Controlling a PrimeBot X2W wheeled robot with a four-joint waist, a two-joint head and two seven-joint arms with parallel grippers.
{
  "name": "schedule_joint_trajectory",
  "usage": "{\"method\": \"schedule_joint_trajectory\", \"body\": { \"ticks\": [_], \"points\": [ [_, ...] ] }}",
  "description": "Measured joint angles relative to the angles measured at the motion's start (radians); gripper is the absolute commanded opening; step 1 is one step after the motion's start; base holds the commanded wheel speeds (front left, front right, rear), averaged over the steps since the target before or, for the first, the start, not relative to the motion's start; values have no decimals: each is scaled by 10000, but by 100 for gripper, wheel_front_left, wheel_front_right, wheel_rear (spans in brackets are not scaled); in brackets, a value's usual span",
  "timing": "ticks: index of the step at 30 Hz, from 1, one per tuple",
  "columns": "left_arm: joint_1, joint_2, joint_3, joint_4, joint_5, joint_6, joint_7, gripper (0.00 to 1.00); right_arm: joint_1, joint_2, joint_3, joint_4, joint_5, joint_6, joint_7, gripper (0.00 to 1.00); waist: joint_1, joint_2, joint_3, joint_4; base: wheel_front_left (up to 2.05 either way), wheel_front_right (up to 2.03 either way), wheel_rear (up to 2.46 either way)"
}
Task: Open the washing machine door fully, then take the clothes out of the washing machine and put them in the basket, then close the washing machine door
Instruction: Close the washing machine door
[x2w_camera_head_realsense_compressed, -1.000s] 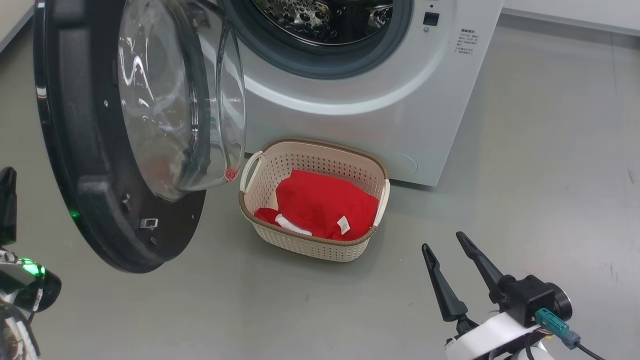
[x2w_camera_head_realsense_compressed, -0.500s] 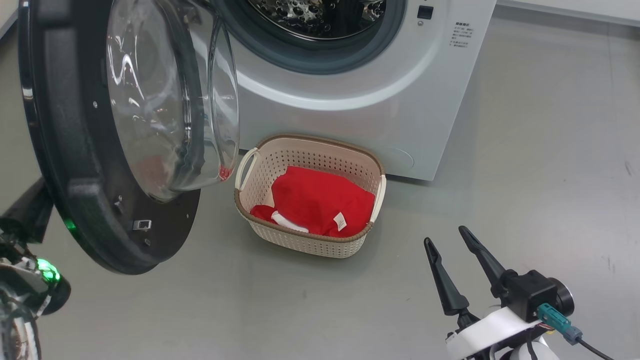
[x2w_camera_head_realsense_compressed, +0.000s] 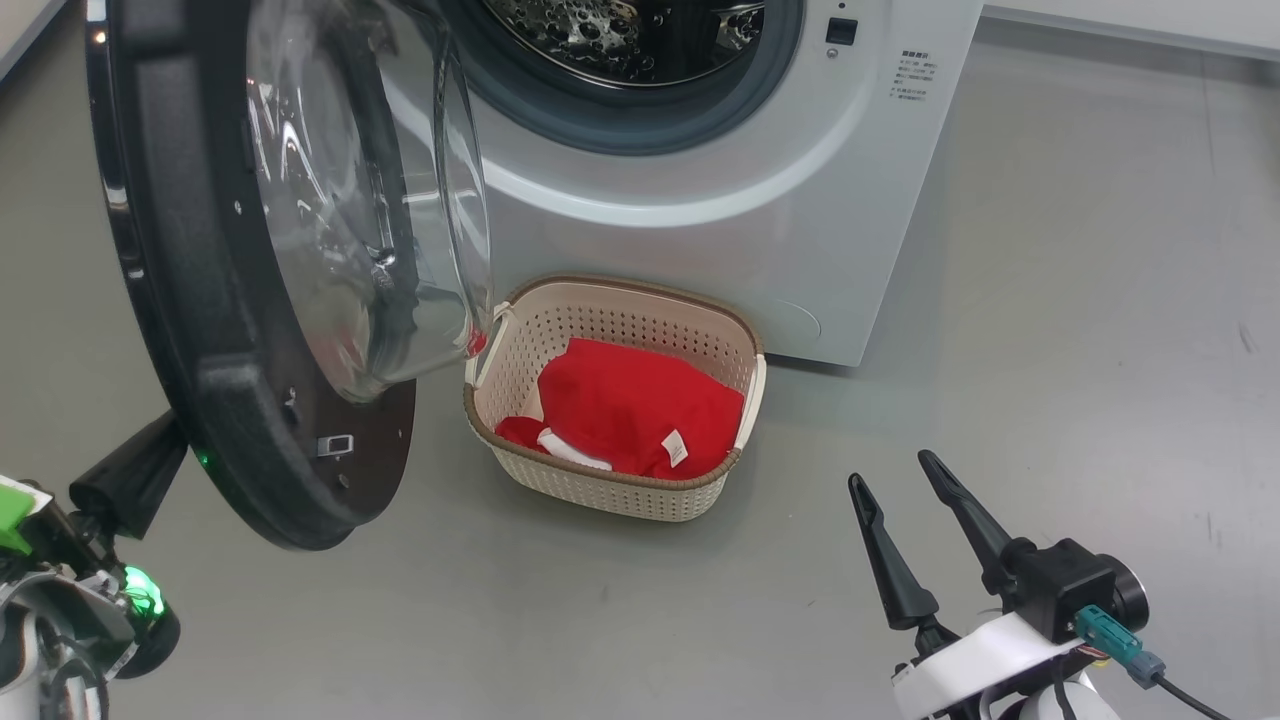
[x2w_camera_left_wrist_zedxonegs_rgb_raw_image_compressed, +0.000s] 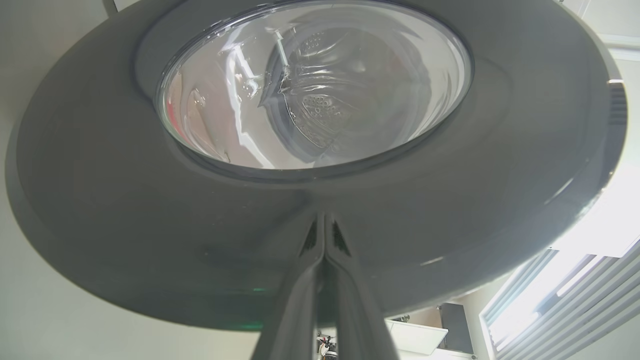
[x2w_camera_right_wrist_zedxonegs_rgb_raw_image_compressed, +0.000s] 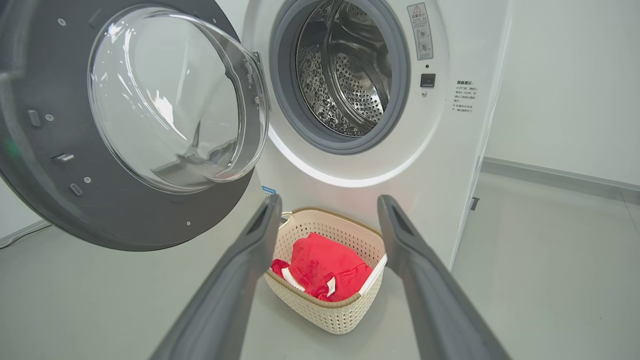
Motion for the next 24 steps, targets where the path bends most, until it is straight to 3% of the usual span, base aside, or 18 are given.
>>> {"method": "schedule_joint_trajectory", "body": {
  "ticks": [13,24],
  "points": [
    [542,-372,-184,-612,-303,0,395,0,-50,65,167,159,0,44,0,100,0,0,-172,-431,0,0,0],
    [784,-602,-508,-1085,-660,0,426,0,-80,142,238,213,0,44,0,100,0,0,-314,-1267,0,0,0]
  ]
}}
